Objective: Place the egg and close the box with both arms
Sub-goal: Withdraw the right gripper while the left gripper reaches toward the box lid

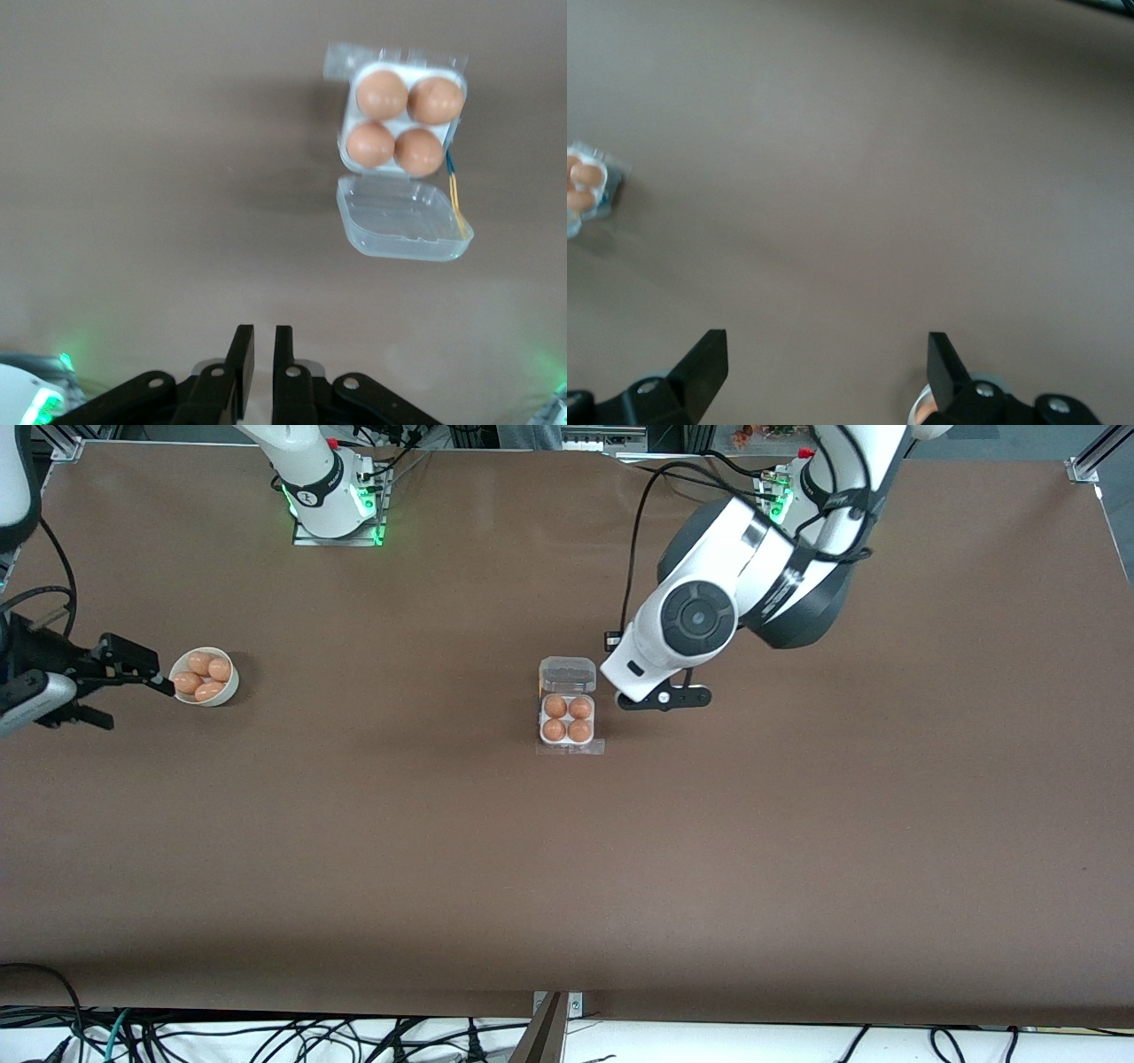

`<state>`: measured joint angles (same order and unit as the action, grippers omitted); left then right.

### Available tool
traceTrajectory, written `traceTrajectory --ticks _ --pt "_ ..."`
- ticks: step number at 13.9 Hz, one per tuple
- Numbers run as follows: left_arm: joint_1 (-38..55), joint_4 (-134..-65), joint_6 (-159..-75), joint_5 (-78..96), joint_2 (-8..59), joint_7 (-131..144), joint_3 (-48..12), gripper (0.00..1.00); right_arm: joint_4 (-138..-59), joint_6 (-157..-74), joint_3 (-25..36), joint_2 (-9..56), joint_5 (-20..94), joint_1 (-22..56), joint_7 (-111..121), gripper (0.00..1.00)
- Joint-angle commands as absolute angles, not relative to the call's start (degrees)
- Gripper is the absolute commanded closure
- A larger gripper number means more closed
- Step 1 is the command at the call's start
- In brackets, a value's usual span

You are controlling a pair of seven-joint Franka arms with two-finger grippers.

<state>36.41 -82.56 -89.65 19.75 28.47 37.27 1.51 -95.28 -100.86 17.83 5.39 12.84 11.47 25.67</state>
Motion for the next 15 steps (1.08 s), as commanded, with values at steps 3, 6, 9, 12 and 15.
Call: traceTrajectory --ticks 3,6,9,12,15 --pt "39.89 -81.47 -87.72 23.12 33.13 40.25 1.41 0.88 -96.15 -100.37 14.44 3.69 4.86 14.94 -0.65 0.00" --pt "42.27 -81.30 -87.19 25.30 35.76 42.79 1.41 0.88 -96.15 -99.41 9.76 4.22 -0.96 13.89 -7.21 0.00" --pt "43.42 -81.30 -87.19 26.28 37.26 43.77 1.41 0.89 -96.24 -94.85 5.72 3.52 -0.97 10.65 -5.72 0.00" --pt "43.77 -81.21 -87.71 29.35 38.76 43.86 1.41 0.91 -96.15 -89.50 5.27 -1.04 -0.70 9.23 -2.99 0.00" --pt "45.09 -81.12 -90.07 30.40 39.46 44.12 1.41 0.91 -95.98 -87.45 5.36 -2.20 -0.35 7.92 -1.06 0.00"
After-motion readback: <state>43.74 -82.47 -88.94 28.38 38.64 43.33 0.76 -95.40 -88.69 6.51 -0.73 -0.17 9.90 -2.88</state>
